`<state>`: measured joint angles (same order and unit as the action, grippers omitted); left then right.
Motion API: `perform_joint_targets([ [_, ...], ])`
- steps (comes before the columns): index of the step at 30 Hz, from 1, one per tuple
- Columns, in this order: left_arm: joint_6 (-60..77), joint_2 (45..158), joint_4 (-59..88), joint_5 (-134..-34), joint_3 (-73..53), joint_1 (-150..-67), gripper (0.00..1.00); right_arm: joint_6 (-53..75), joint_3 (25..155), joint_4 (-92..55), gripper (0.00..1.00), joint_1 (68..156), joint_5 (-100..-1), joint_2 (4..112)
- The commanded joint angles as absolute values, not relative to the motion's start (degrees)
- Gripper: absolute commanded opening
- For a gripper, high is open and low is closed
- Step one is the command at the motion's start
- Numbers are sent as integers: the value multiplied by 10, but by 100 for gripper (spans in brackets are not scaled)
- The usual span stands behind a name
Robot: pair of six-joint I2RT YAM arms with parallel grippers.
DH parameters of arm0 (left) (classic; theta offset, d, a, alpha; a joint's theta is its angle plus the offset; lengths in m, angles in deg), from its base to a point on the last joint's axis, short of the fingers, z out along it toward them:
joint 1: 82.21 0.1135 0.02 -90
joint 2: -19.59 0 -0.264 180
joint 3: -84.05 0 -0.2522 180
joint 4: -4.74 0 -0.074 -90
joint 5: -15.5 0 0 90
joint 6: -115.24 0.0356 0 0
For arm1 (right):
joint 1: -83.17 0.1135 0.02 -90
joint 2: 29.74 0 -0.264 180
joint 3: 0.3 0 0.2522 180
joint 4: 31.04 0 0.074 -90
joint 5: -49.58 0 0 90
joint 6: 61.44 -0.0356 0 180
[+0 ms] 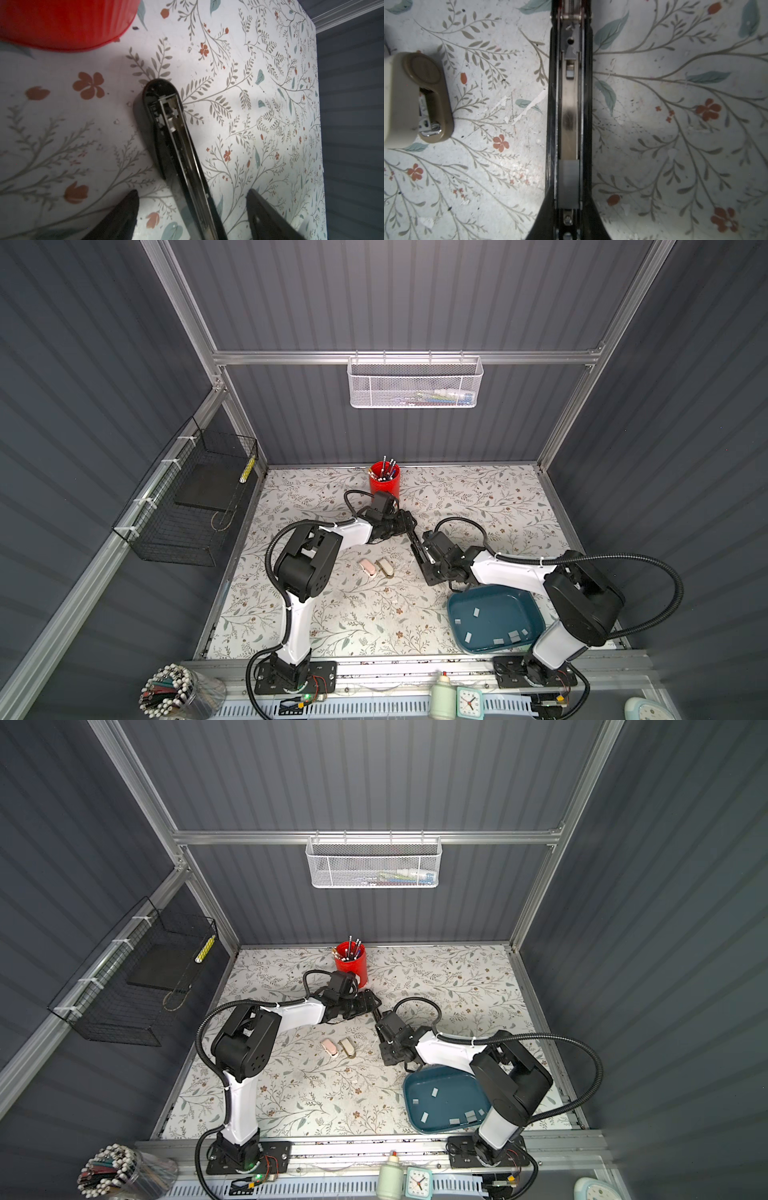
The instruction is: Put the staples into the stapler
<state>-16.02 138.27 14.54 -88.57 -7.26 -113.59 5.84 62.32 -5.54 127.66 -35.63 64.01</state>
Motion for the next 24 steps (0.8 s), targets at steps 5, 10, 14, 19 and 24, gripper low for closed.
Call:
perform_joint_targets([
  [5, -203, 1447, 138, -954, -20, -1132, 84, 59, 595, -136, 0, 1273, -439, 602],
  [10, -214, 1467, 114, -960, 8, -1132, 85, 67, 581, -157, 0, 1274, -466, 572],
  [14, -202, 1477, 100, -962, 24, -1132, 85, 79, 581, -129, 0, 1281, -418, 558],
  [19, -162, 1442, 13, -951, -6, -1133, 81, 79, 580, -99, 0, 1281, -384, 574],
  [24, -92, 1391, -45, -945, -64, -1144, 73, 81, 585, -84, 0, 1281, -359, 595],
])
